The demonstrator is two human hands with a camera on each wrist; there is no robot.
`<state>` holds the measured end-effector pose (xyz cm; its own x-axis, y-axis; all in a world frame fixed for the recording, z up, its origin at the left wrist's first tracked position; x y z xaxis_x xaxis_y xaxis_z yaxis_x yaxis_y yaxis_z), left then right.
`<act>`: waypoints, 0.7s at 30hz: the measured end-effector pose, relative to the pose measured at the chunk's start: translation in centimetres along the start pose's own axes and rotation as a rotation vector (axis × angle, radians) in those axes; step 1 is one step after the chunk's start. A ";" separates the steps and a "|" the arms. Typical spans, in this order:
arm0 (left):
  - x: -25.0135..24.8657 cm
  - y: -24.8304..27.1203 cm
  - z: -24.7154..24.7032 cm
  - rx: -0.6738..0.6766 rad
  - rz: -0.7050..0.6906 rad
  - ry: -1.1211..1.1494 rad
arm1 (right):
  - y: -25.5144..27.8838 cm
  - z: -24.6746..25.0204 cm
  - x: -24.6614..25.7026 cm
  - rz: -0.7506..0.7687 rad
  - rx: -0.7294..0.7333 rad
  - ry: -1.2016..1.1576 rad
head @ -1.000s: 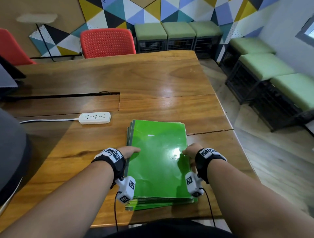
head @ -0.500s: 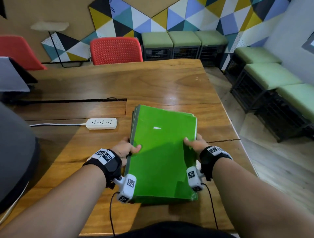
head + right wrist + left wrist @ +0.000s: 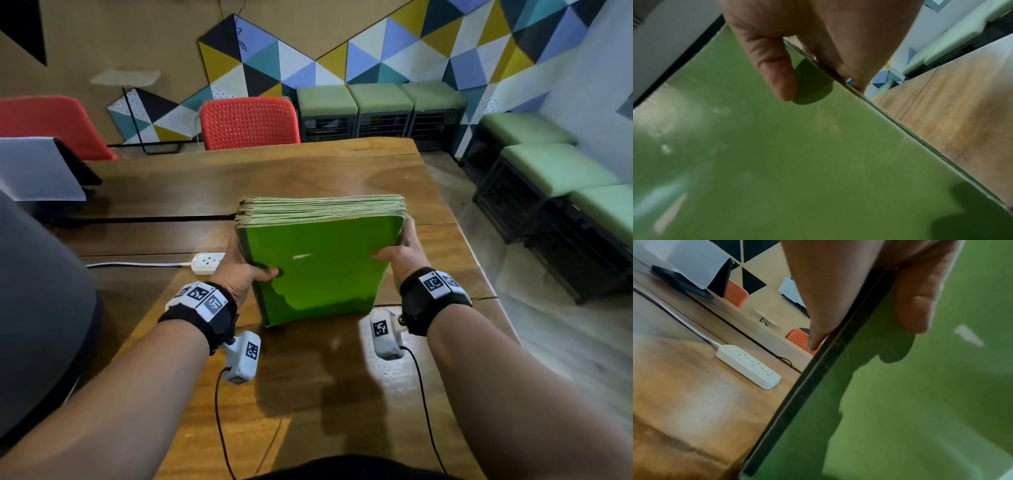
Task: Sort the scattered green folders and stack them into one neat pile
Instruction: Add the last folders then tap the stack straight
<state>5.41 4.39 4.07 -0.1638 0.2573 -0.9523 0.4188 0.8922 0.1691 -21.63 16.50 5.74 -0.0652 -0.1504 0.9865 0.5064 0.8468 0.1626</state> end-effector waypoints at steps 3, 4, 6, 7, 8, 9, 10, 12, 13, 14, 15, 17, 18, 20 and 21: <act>0.8 0.4 -0.2 -0.039 -0.008 -0.056 | -0.2 -0.4 -1.3 -0.080 0.089 0.086; 0.9 0.4 -0.2 -0.073 -0.012 -0.062 | -0.1 -0.5 -1.5 -0.086 0.115 0.123; 0.4 0.3 -0.5 -0.127 -0.032 -0.083 | 0.0 -0.1 -0.8 -0.033 0.095 0.176; -0.2 0.3 -0.9 -0.135 -0.049 -0.092 | 0.1 0.1 -0.1 0.007 0.076 0.194; -0.9 -0.1 -1.1 -0.131 -0.071 -0.086 | 0.0 0.1 0.7 0.055 0.061 0.202; -1.6 -0.4 -1.4 -0.123 -0.093 -0.083 | 0.0 0.0 1.5 0.091 0.049 0.195; -2.3 -0.8 -1.5 -0.118 -0.117 -0.086 | -0.3 0.0 1.9 0.121 0.041 0.165; -3.1 -1.5 -1.6 -0.102 -0.145 -0.096 | -0.5 0.2 2.7 0.174 0.013 0.148; -3.3 -1.6 -1.7 -0.090 -0.144 -0.097 | -0.3 0.3 2.7 0.186 -0.003 0.173; -2.7 -1.5 -1.6 -0.088 -0.125 -0.105 | -0.2 0.4 2.2 0.175 -0.008 0.219; -1.6 -1.3 -1.4 -0.084 -0.093 -0.119 | 0.1 0.4 1.3 0.144 0.006 0.284; 1.2 -0.6 -0.7 -0.088 -0.026 -0.161 | 0.7 -0.1 -1.7 0.076 0.062 0.438; 2.4 -0.5 -0.4 -0.088 0.002 -0.185 | 0.8 -0.2 -3.0 0.067 0.079 0.489; 3.7 -1.1 0.3 -0.092 0.032 -0.236 | 0.4 -0.2 -4.1 0.053 0.074 0.510; 3.9 -1.5 0.5 -0.086 0.042 -0.275 | 0.0 -0.1 -4.2 0.040 0.060 0.512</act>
<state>4.64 3.88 -0.08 0.1055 0.1949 -0.9751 0.3405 0.9142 0.2195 -21.24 17.08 1.60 0.3901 -0.3353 0.8576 0.4491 0.8824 0.1407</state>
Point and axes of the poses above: each hand's wrist, its own y-axis away from the middle knuckle, its own z-axis out of the back of the hand, x = y × z, the point moved 8 cm from there along -y, towards the middle knuckle, and after that the axes turned 8 degrees about y, right-handed, at the moved point
